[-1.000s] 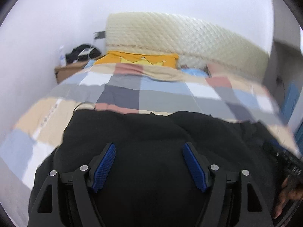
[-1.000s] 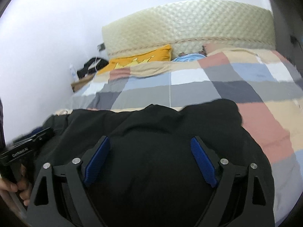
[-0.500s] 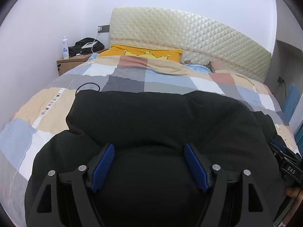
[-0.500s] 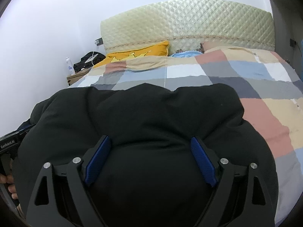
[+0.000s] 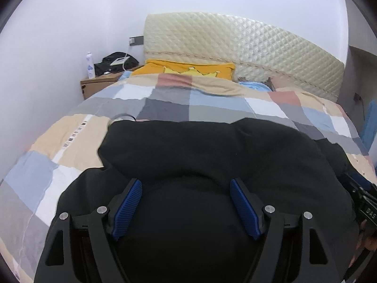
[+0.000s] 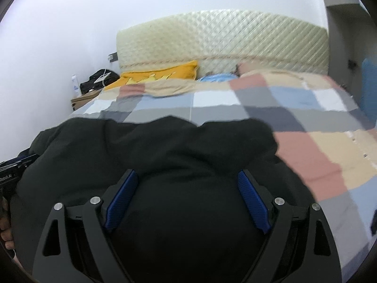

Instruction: Fold large clothes

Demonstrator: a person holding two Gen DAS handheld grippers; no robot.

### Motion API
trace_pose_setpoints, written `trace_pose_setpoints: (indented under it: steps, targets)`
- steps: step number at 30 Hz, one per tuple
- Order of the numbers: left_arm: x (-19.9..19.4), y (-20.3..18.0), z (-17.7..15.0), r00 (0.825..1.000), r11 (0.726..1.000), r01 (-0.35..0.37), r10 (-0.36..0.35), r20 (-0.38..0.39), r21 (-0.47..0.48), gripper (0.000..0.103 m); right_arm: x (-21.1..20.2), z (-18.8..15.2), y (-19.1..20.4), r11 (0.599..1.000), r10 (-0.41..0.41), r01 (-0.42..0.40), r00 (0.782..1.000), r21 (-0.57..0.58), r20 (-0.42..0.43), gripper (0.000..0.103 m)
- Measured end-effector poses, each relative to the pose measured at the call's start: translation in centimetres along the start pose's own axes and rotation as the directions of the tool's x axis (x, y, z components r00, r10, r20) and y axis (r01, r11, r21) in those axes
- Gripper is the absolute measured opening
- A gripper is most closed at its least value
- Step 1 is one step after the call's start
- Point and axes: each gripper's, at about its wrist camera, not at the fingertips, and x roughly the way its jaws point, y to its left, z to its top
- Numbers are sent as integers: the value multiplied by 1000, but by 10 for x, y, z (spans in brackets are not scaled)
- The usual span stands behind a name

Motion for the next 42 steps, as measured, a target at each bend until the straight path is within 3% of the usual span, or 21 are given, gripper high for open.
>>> trace_pose_setpoints:
  steps: [6,9,13,18,22,25,30,37,42]
  targets:
    - [-44,-5,6,999,999,27,-27,45,-16,77,-47,21,-17,994,8,-11,1000,104,28,87]
    - [-89,-12,16,994,999,-33,33,105,-4,77,-93,29,-21,991,17,-22,999,133,45,87]
    - [-152,-22,28,990,1000,3,-2,138,-7,77,-161,43,-15,995,15,-26,993,94,114,87]
    - [-230,-49,38,975,995,-36,14,221,93,77,-251,53,-4,995,35,-60,965,86,262,87]
    - [-275,-58,35,972,993,3,-31,233,119,77,-304,60,13,997,58,-72,948,34,314,87]
    - [-299,-63,29,972,992,-25,-6,234,128,77,-333,61,24,996,78,-86,935,9,346,88]
    - [-328,-61,11,971,991,7,-38,237,131,81,-364,51,41,994,108,-113,923,-7,370,92]
    - [-348,-52,-9,971,995,-28,4,238,98,81,-378,20,46,993,96,-112,935,29,342,93]
    - [-348,-45,-20,978,996,-12,-6,208,83,81,-390,13,42,996,62,-82,936,42,347,94]
